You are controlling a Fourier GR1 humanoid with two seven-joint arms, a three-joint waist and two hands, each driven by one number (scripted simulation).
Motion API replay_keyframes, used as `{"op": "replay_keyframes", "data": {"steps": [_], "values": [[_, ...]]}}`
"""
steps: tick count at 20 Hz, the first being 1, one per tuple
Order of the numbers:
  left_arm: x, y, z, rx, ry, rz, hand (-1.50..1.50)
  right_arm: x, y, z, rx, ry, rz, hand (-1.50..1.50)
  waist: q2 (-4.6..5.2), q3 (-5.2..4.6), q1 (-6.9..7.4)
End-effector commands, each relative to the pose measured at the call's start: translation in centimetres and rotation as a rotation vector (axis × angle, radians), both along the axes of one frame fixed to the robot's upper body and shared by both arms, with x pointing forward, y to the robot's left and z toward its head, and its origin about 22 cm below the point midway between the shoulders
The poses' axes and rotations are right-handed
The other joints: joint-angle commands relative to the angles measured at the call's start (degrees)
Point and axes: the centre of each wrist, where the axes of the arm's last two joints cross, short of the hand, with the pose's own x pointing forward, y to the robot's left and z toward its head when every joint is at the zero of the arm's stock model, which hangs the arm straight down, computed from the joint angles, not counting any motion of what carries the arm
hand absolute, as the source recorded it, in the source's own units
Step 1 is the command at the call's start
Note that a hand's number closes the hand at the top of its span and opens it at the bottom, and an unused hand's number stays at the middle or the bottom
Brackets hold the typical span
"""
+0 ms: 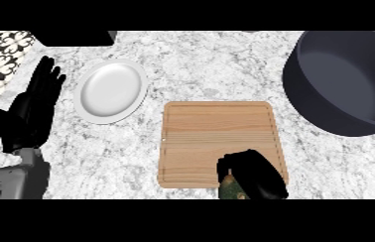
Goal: Pick the squash from the cutting board and place it in the pot
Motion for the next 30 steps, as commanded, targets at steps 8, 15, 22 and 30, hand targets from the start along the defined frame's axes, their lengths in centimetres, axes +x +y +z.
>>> {"op": "replay_keyframes", "data": {"steps": [8, 15, 22, 30], "values": [[0.3, 0.9, 0.9, -0.021, 0.001, 0.016, 0.0, -2.8, -4.3, 10.0, 0.383, -0.436, -0.336, 1.5, -0.02, 0.06, -0.82], [-0.3, -0.1, 1.0, -0.008, 0.009, 0.003, 0.0, -4.1, -8.7, 14.0, 0.448, -0.617, -0.513, 1.5, 0.17, 0.06, 0.2], [-0.3, -0.9, -1.3, -0.001, -0.002, 0.0, 0.0, 0.1, -16.1, 15.0, 0.462, -0.649, -0.646, 1.5, 0.34, 0.06, 0.55], [0.6, -1.8, -1.0, -0.005, -0.009, -0.011, 0.0, 5.7, -20.5, 13.9, 0.531, -0.566, -0.688, 1.5, 0.35, 0.05, 0.86]]}}
